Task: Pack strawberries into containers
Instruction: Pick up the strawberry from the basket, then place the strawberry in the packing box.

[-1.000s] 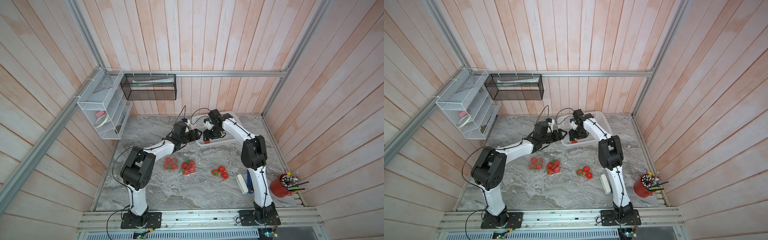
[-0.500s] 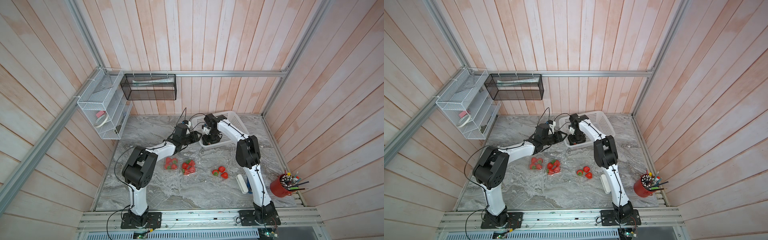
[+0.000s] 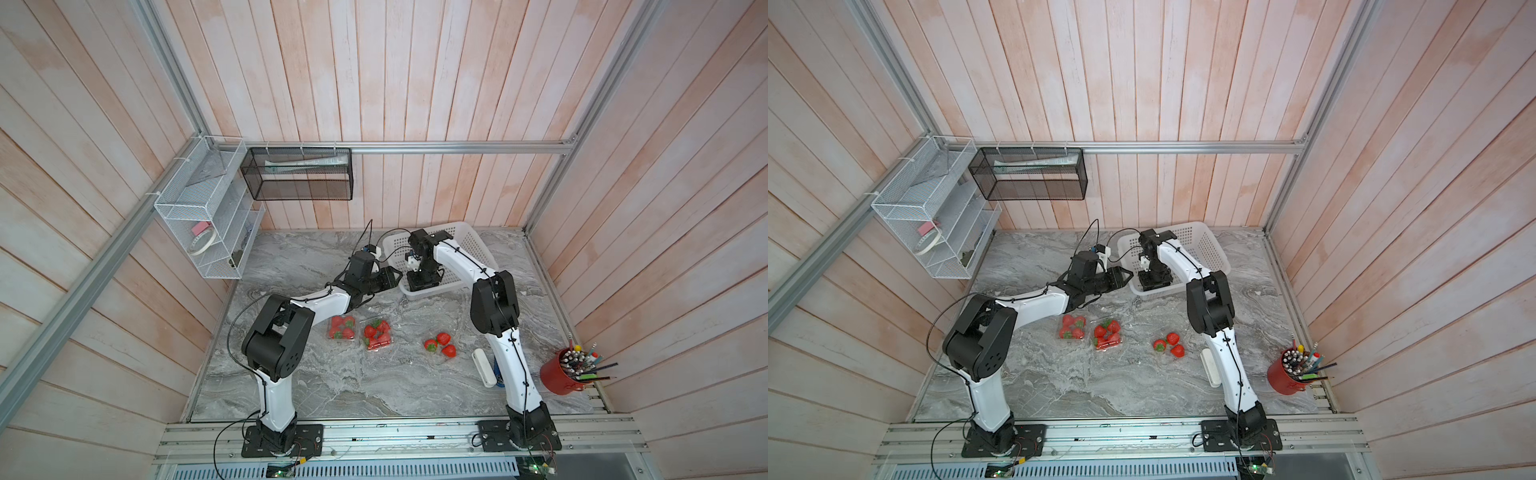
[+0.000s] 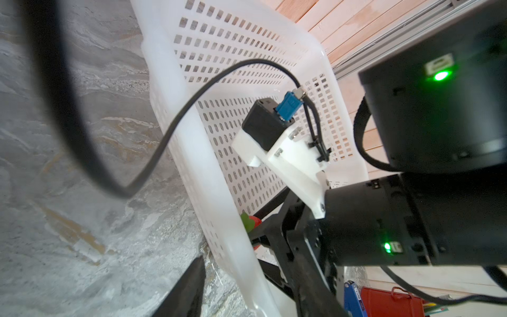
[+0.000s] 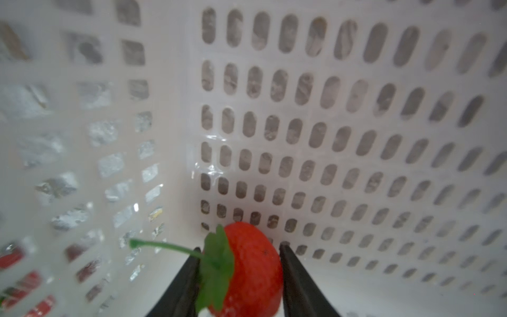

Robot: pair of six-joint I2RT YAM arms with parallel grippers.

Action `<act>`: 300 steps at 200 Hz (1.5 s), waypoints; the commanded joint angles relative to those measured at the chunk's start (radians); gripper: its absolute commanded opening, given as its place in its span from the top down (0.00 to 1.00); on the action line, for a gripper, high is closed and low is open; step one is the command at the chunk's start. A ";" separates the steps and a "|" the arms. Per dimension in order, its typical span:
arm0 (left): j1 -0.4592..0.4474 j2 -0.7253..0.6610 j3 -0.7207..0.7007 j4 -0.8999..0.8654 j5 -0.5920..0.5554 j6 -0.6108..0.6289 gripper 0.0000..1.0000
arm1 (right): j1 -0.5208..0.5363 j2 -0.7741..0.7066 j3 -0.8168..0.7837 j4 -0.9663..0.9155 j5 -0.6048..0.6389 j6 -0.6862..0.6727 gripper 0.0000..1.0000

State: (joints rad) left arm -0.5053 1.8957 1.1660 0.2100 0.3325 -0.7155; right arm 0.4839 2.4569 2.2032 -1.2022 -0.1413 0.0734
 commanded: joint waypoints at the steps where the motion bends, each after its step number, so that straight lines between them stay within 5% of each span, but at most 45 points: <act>1: -0.004 -0.017 -0.001 0.015 -0.015 0.007 0.46 | 0.007 0.042 -0.002 -0.036 0.042 -0.001 0.58; 78: -0.002 -0.048 0.000 -0.005 -0.032 0.021 0.46 | -0.021 -0.001 0.082 -0.007 0.029 0.013 0.78; 150: -0.011 -0.231 -0.099 -0.023 -0.082 0.027 0.46 | -0.051 -0.219 0.010 0.088 0.016 0.064 0.84; 220: -0.157 -0.400 -0.248 -0.079 -0.197 -0.003 0.46 | -0.026 -0.727 -0.512 0.263 -0.040 0.143 0.82; 300: -0.212 -0.182 -0.136 -0.007 -0.113 -0.078 0.49 | 0.109 -1.141 -1.212 0.474 -0.130 0.361 0.79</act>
State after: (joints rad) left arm -0.7071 1.6558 0.9649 0.1722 0.1841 -0.7650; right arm 0.5556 1.3491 1.1164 -0.8345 -0.2115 0.3378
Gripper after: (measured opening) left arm 0.519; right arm 0.411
